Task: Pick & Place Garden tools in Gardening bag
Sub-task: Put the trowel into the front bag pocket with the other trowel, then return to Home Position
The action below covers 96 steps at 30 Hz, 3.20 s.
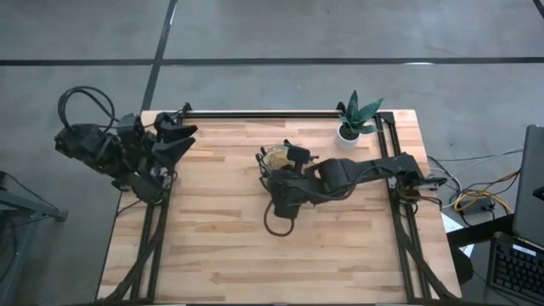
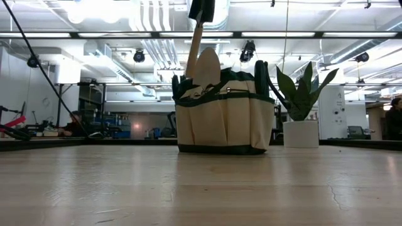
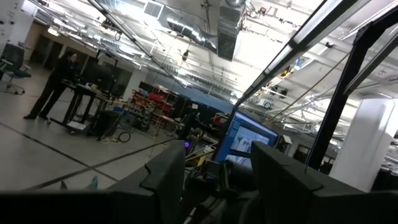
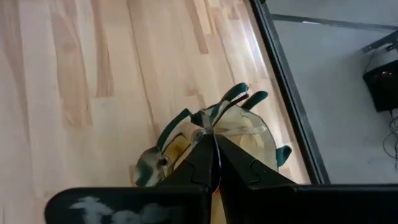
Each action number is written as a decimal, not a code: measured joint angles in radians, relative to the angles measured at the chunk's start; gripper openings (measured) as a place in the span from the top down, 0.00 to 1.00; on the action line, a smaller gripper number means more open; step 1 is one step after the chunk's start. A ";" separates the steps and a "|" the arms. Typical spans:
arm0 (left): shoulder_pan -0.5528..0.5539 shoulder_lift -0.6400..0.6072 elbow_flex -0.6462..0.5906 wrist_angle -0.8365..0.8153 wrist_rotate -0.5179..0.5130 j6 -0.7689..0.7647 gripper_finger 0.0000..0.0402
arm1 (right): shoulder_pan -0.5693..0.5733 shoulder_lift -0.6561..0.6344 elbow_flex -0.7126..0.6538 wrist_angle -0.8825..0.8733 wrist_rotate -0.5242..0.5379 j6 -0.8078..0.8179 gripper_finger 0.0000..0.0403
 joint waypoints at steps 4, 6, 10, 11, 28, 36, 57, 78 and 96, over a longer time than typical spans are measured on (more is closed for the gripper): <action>0.000 -0.016 0.000 -0.036 0.000 -0.007 0.54 | 0.003 0.016 0.000 -0.026 -0.008 -0.016 0.98; 0.000 -0.022 0.000 -0.051 0.000 -0.008 0.54 | 0.002 0.021 0.000 -0.058 -0.010 -0.018 0.98; 0.000 -0.027 0.000 -0.071 0.000 -0.015 0.54 | -0.001 0.027 -0.025 -0.063 -0.006 -0.036 0.98; 0.000 -0.028 0.000 -0.076 0.000 -0.016 0.54 | -0.004 0.027 -0.030 -0.057 -0.006 -0.043 0.98; 0.000 -0.033 0.000 -0.163 0.001 -0.080 0.54 | -0.051 0.027 -0.199 0.067 -0.054 -0.092 0.98; 0.000 -0.032 0.000 -0.182 0.001 -0.092 0.54 | -0.073 0.027 -0.271 0.178 -0.084 -0.148 0.98; 0.000 -0.030 0.000 -0.222 0.001 -0.157 0.54 | -0.130 0.026 -0.421 0.296 -0.212 -0.211 0.98; 0.000 -0.029 0.000 -0.316 -0.012 -0.201 0.54 | -0.151 0.021 -0.398 0.287 -0.279 -0.158 0.71; 0.002 -0.045 0.000 -0.633 -0.049 -0.225 0.66 | -0.152 -0.077 -0.243 0.269 -0.314 -0.031 0.76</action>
